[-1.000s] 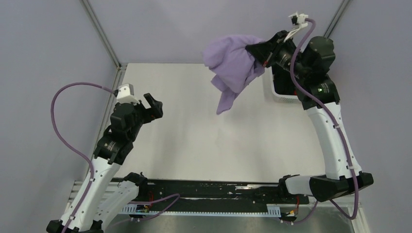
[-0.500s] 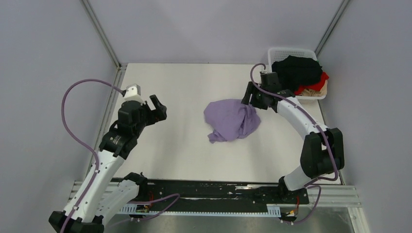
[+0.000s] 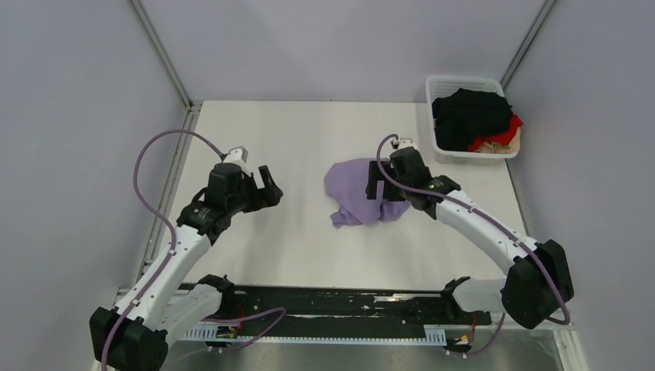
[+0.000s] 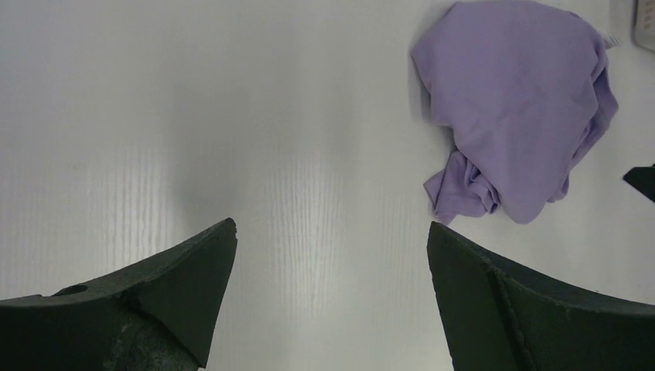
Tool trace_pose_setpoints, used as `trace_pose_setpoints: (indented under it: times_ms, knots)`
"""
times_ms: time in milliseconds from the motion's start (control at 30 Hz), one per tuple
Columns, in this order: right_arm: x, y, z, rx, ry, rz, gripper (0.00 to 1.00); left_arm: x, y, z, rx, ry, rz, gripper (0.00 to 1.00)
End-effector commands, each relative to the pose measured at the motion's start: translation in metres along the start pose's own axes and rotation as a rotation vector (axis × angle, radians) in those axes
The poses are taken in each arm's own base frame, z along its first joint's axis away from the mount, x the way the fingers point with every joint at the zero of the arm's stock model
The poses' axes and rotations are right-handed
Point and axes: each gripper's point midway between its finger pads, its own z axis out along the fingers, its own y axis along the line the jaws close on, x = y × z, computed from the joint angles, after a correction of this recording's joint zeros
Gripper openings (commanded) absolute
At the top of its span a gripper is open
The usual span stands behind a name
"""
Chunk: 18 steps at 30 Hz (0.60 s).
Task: Fold and stack the t-shirts
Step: Flatten out the tshirt
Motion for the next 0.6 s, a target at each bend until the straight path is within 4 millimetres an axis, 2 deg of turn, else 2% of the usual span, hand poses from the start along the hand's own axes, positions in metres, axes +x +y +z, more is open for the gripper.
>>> trace_pose_setpoints:
  times_ms: [0,167,200,300,367,400,433,467,500,533,567]
  knots:
    - [0.046,-0.013,0.009,0.074,0.081,0.107,0.98,0.018,-0.029,0.007,0.170,0.077,-0.013,1.00]
    - [0.046,-0.043,0.006,0.145,0.053,0.276,0.99,0.053,-0.050,0.023,0.231,0.187,0.048,1.00]
    - [0.044,-0.051,0.005,0.153,0.049,0.298,1.00,0.067,-0.054,0.032,0.234,0.234,0.079,1.00]
    - [0.041,-0.073,0.009,0.175,0.048,0.370,1.00,0.084,-0.069,0.043,0.259,0.287,0.132,1.00]
    - [0.037,-0.088,0.014,0.176,0.054,0.442,1.00,0.105,-0.077,0.058,0.266,0.360,0.173,1.00]
    - [0.035,-0.092,0.017,0.166,0.056,0.466,0.99,0.106,-0.088,0.060,0.292,0.363,0.205,1.00]
    - [0.034,-0.098,0.020,0.171,0.055,0.486,0.99,0.119,-0.092,0.067,0.291,0.399,0.232,1.00]
    - [0.033,-0.098,0.023,0.149,0.066,0.498,0.99,0.116,-0.100,0.070,0.304,0.393,0.257,1.00]
    - [0.031,-0.100,0.026,0.144,0.065,0.500,0.99,0.127,-0.102,0.076,0.294,0.422,0.283,1.00]
    - [0.030,-0.101,0.029,0.144,0.066,0.502,0.98,0.124,-0.110,0.079,0.306,0.414,0.303,1.00]
    - [0.027,-0.103,0.032,0.141,0.065,0.500,0.98,0.135,-0.112,0.085,0.303,0.446,0.325,1.00]
